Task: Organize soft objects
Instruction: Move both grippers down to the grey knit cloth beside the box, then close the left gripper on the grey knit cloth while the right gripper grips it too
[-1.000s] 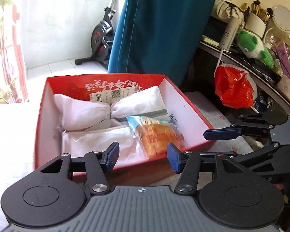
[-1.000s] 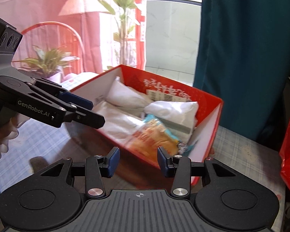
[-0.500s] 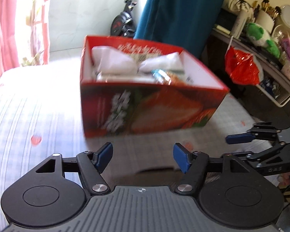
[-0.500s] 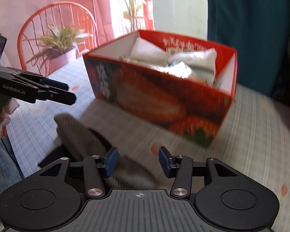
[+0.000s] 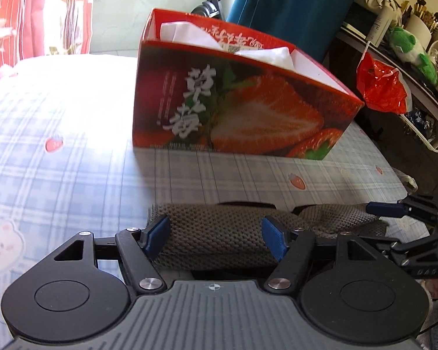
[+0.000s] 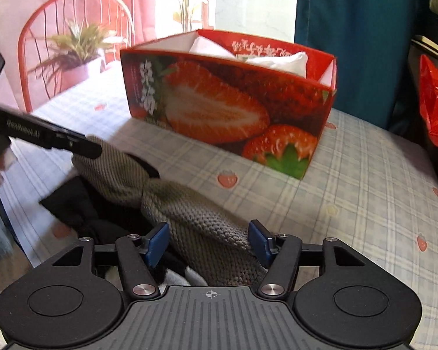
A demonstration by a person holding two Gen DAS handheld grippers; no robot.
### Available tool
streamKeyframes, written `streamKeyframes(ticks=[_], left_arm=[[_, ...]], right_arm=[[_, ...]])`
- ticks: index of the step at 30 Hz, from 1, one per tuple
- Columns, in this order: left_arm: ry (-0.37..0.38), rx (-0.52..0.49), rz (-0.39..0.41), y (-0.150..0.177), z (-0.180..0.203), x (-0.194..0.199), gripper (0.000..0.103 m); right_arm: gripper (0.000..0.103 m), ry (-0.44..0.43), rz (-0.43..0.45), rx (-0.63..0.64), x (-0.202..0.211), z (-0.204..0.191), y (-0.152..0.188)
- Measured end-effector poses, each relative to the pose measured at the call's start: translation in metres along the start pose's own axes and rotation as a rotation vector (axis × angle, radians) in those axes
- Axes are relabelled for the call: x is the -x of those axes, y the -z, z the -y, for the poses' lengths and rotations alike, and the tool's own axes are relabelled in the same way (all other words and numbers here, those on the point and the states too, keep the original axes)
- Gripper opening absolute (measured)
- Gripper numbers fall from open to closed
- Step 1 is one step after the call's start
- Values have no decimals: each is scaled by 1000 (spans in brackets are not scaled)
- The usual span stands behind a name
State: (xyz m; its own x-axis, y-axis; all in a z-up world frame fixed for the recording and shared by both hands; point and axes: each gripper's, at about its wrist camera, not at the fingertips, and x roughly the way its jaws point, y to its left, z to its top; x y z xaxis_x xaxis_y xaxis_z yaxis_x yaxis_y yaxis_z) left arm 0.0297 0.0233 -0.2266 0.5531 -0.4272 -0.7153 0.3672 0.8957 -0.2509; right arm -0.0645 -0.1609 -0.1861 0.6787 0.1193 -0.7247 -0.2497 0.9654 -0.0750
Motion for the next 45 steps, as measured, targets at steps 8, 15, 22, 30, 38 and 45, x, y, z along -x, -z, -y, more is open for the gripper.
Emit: streamKeyframes(ticks=[8, 15, 22, 30, 38, 45], left_arm=[[3, 20, -7, 9, -4, -4, 71], [-24, 42, 20, 15, -6, -4, 71], [-35, 19, 29, 17, -2, -7, 76], [-58, -25, 29, 20, 8, -12, 85], [-71, -44, 33, 22, 15, -16, 88], [-73, -61, 32, 22, 16, -17, 88]], right_arm=[[46, 4, 21, -95, -18, 5, 13], [36, -2, 63, -142, -32, 9, 9], [35, 11, 142, -145, -35, 6, 17], [36, -5, 203, -130, -34, 8, 27], [36, -18, 210, -144, -35, 9, 28], [37, -20, 212, -151, -35, 9, 29]])
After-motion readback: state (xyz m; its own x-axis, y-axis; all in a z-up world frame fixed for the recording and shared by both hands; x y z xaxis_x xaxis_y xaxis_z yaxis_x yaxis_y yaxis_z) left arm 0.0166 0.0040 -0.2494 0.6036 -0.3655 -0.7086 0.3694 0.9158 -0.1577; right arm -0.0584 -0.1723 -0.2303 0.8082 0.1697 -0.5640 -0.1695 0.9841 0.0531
